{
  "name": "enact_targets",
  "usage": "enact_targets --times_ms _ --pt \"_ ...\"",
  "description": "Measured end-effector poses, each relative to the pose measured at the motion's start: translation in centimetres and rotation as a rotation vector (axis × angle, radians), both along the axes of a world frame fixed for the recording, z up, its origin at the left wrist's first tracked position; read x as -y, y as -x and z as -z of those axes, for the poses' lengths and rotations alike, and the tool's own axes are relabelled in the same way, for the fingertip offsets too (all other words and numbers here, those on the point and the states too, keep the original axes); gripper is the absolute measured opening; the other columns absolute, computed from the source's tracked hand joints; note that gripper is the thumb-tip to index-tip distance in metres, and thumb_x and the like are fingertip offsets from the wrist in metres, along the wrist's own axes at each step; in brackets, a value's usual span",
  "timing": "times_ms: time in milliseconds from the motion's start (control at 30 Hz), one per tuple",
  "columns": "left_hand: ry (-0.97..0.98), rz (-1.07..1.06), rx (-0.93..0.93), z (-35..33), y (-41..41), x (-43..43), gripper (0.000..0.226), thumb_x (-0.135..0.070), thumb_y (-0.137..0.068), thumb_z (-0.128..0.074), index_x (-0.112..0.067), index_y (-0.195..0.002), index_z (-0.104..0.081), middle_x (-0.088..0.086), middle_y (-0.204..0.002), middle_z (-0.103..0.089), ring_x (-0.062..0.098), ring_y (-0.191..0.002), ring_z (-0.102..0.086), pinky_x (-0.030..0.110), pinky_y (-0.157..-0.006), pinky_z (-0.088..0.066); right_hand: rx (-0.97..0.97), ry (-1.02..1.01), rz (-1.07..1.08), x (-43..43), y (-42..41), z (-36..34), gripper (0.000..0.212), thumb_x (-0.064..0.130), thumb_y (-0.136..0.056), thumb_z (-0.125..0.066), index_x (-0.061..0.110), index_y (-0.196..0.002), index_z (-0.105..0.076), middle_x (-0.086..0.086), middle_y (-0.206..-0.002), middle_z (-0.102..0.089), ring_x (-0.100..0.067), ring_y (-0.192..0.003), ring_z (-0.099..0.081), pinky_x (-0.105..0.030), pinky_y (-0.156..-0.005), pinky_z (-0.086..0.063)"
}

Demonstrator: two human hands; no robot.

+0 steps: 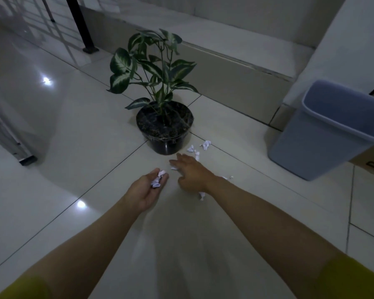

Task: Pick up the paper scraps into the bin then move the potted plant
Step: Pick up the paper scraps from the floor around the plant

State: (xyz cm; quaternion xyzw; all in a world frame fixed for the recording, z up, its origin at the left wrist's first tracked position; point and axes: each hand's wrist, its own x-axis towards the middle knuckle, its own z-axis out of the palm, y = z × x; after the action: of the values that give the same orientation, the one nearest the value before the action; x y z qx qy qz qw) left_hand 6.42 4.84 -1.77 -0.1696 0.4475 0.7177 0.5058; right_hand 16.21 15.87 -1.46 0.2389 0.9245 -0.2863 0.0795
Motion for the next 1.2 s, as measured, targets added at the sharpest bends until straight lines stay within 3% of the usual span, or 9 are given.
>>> enact_targets --times_ms 67,167,367,600,700,800,867,967,1200 --pt "0.011 -0.004 -0.003 0.2 0.2 0.3 0.041 0.001 -0.098 -0.032 0.008 -0.139 -0.031 0.022 -0.147 -0.034 0.031 -0.135 -0.035 0.034 -0.115 -0.026 0.122 -0.017 -0.123 0.2 -0.2 0.5 0.069 0.011 -0.089 -0.047 0.02 -0.147 -0.011 -0.01 -0.159 0.002 -0.024 -0.147 0.001 -0.039 -0.119 -0.01" --pt "0.015 -0.019 -0.006 0.1 0.4 0.4 0.041 0.0 -0.099 -0.032 0.009 -0.138 -0.032 0.022 -0.147 -0.034 0.031 -0.135 -0.036 0.033 -0.114 -0.026 0.192 -0.123 -0.218 0.8 -0.6 1.1 0.068 0.016 -0.09 -0.047 0.019 -0.147 -0.01 -0.008 -0.159 0.002 -0.023 -0.147 0.002 -0.041 -0.119 -0.011" --pt "0.021 -0.026 0.001 0.0 -0.2 0.3 0.041 -0.001 -0.099 -0.033 0.008 -0.138 -0.033 0.021 -0.148 -0.034 0.03 -0.135 -0.036 0.032 -0.114 -0.027 0.083 -0.289 -0.27 0.7 -2.2 1.1 0.055 0.004 -0.088 -0.048 0.013 -0.141 -0.033 -0.011 -0.152 -0.027 -0.025 -0.139 -0.023 -0.043 -0.108 -0.038" --pt "0.009 0.008 -0.019 -0.6 -0.6 0.5 0.04 -0.001 -0.098 -0.036 0.008 -0.137 -0.035 0.022 -0.146 -0.037 0.031 -0.134 -0.039 0.034 -0.114 -0.028 0.057 -0.447 -0.29 1.8 -2.9 1.5 0.036 -0.006 -0.091 -0.034 0.003 -0.119 -0.055 -0.018 -0.123 -0.055 -0.031 -0.114 -0.043 -0.042 -0.091 -0.047" --pt "-0.013 0.022 -0.01 -1.1 -0.8 0.4 0.039 0.0 -0.098 -0.035 0.005 -0.137 -0.037 0.023 -0.145 -0.037 0.032 -0.133 -0.039 0.036 -0.114 -0.028 -0.104 -0.349 -0.156 1.3 -2.0 0.0 0.035 -0.005 -0.09 -0.039 0.003 -0.118 -0.059 -0.018 -0.122 -0.06 -0.03 -0.112 -0.046 -0.037 -0.094 -0.041" --pt "-0.065 0.04 0.01 -1.8 -1.1 0.2 0.038 0.0 -0.098 -0.033 0.005 -0.136 -0.038 0.019 -0.138 -0.044 0.031 -0.132 -0.041 0.032 -0.104 -0.042 -0.471 -0.118 0.2 1.3 -1.0 -2.7 0.028 -0.004 -0.083 -0.05 0.002 -0.103 -0.069 -0.019 -0.109 -0.07 -0.03 -0.103 -0.058 -0.022 -0.086 -0.038" --pt "-0.121 0.065 0.032 -2.6 -1.5 0.1 0.034 0.002 -0.097 -0.029 0.009 -0.12 -0.053 0.019 -0.119 -0.053 0.031 -0.115 -0.056 0.031 -0.093 -0.048 -0.648 -0.006 0.31 2.0 -0.7 -4.1 0.024 -0.006 -0.08 -0.054 0.001 -0.094 -0.072 -0.02 -0.098 -0.073 -0.029 -0.091 -0.063 -0.012 -0.073 -0.037" --pt "-0.242 0.135 -0.001 -3.5 -1.7 0.0 0.037 0.005 -0.087 -0.032 0.007 -0.078 -0.068 0.017 -0.081 -0.067 0.023 -0.067 -0.071 0.026 -0.072 -0.057 -0.664 0.048 0.255 3.3 -0.8 -5.1 0.022 -0.007 -0.08 -0.054 0.001 -0.092 -0.071 -0.019 -0.095 -0.071 -0.028 -0.089 -0.062 -0.02 -0.076 -0.042" --pt "-0.332 0.176 0.022 -4.5 -2.4 -0.8 0.037 -0.019 -0.101 -0.027 -0.001 -0.082 -0.053 0.008 -0.057 -0.067 0.012 -0.051 -0.067 0.017 -0.049 -0.054 -0.637 -0.103 0.109 4.4 -2.0 -4.6 0.016 -0.006 -0.083 -0.05 -0.004 -0.094 -0.061 -0.021 -0.092 -0.062 -0.031 -0.09 -0.053 -0.043 -0.077 -0.045"
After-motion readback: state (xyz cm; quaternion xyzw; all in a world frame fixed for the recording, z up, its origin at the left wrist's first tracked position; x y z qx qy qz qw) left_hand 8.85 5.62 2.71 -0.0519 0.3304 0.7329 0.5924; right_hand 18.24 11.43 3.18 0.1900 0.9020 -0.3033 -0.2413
